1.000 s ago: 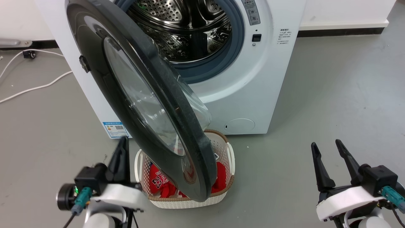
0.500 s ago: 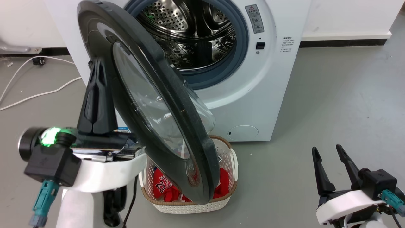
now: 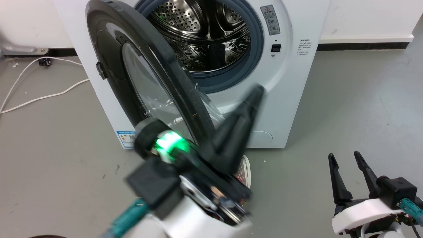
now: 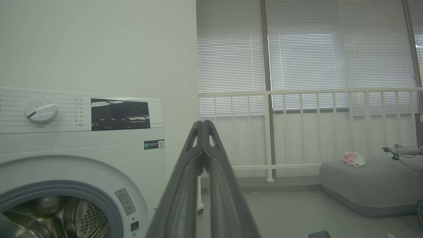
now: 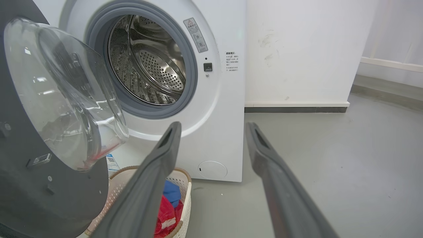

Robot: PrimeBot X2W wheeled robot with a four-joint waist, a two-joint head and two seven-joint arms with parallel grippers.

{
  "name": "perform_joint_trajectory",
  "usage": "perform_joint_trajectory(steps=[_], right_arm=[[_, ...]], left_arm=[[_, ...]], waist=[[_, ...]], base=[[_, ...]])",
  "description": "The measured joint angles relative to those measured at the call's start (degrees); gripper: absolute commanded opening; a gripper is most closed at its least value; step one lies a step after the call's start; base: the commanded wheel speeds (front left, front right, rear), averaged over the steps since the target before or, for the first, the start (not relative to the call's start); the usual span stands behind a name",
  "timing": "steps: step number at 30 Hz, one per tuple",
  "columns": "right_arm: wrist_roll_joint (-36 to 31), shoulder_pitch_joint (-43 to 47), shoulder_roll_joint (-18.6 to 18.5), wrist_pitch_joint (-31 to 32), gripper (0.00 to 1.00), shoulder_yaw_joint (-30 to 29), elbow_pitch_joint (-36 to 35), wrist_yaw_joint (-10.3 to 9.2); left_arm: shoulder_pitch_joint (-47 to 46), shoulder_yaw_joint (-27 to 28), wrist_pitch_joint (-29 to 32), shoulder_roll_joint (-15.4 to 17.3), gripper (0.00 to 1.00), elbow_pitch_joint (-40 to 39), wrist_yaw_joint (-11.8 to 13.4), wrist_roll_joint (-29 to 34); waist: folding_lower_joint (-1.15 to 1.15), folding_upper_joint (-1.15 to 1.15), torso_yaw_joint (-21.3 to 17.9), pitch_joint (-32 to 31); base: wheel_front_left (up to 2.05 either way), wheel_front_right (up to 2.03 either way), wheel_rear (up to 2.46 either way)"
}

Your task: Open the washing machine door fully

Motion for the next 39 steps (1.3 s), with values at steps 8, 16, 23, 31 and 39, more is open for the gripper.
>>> perform_joint_trajectory(steps=[8, 16, 23, 31, 39], right_arm=[[-0.09, 0.13, 0.22, 0.41, 1.00, -0.21, -0.57, 0.00], [-0.18, -0.20, 0.25, 0.44, 1.00, 0.15, -0.70, 0.00], [-0.01, -0.71, 0.25, 0.41, 1.00, 0.27, -0.31, 0.00], [0.44, -1.72, 0.23, 0.37, 1.00, 0.89, 0.85, 0.00], [0.57, -1.66, 0.24, 0.40, 1.00, 0.81, 1.43, 0.00]], left_arm=[[7.04, -12.39, 10.78, 0.07, 0.00, 5.24, -0.67, -8.05], [11.55, -16.17, 13.47, 2.47, 0.00, 14.85, -0.43, -8.12], [10.23, -13.02, 6.89, 2.67, 0.00, 23.21, 2.10, -5.27], [5.57, -8.32, -1.53, 1.09, 0.00, 33.17, 5.45, -6.09], [5.27, -7.03, -3.61, 0.80, 0.00, 37.00, 6.94, -6.88]], waist=[[0.00, 0.00, -0.25, 0.76], [0.00, 0.00, -1.07, 2.10], [0.00, 0.00, -1.70, 3.28], [0.00, 0.00, -2.66, 3.94], [0.00, 0.00, -2.65, 3.28]], base=[[0.00, 0.00, 0.00], [0.00, 0.00, 0.00], [0.00, 0.00, 0.00], [0.00, 0.00, 0.00], [0.00, 0.00, 0.00]])
